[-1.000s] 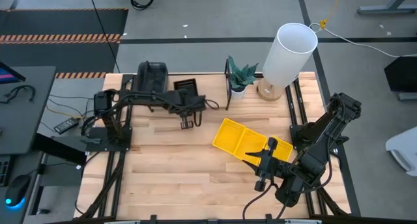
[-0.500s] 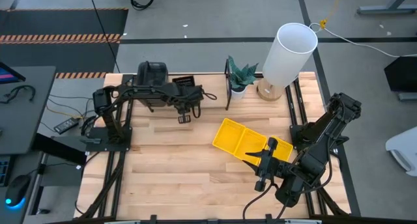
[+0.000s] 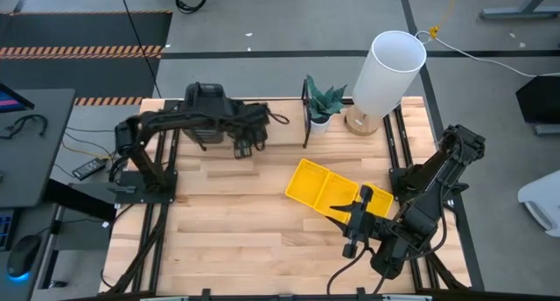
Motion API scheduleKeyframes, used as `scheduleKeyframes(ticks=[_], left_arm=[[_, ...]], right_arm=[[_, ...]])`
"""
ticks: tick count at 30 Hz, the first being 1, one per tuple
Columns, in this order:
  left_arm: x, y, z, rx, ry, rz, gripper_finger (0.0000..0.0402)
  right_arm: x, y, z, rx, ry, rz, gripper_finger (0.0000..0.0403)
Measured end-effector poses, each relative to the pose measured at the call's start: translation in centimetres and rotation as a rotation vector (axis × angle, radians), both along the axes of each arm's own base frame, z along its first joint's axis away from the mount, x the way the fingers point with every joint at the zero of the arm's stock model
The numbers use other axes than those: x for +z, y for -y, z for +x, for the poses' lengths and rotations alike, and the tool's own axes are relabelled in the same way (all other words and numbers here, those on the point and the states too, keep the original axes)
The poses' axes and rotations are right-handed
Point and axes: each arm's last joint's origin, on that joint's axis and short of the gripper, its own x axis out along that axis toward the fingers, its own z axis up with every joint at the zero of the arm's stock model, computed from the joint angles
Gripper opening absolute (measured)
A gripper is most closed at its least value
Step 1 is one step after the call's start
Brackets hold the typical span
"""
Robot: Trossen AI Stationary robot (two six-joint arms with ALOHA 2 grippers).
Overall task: Stack baskets on shelf by color
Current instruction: Adjust the stacked gray bins on the shelf
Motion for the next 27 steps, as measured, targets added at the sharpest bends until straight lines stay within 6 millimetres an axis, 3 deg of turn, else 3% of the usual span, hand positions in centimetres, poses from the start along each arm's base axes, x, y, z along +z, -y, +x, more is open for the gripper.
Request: scheduleKeyframes(ticks=[7, 11, 18, 27], left_arm=[[4.0, -2.4, -4.7, 0.170, 0.080, 0.054, 0.0142], [5.0, -4.1, -6.6, 0.338, 0.106, 0.130, 0.0116], [4.4, -6.0, -7.7, 0.507, 0.057, 0.201, 0.0082], [2.0, -6.8, -6.6, 0.473, -0.118, 0.213, 0.0054]], right_arm=[[0.0, -0.1, 0.0, 0.001, 0.003, 0.005, 0.0122], [-0.5, 0.0, -0.1, 0.001, -0.002, -0.001, 0.0122], [-0.8, 0.0, -0.1, 0.003, -0.005, -0.007, 0.0122], [-0.8, 0.0, -0.1, 0.003, -0.006, -0.008, 0.0122]])
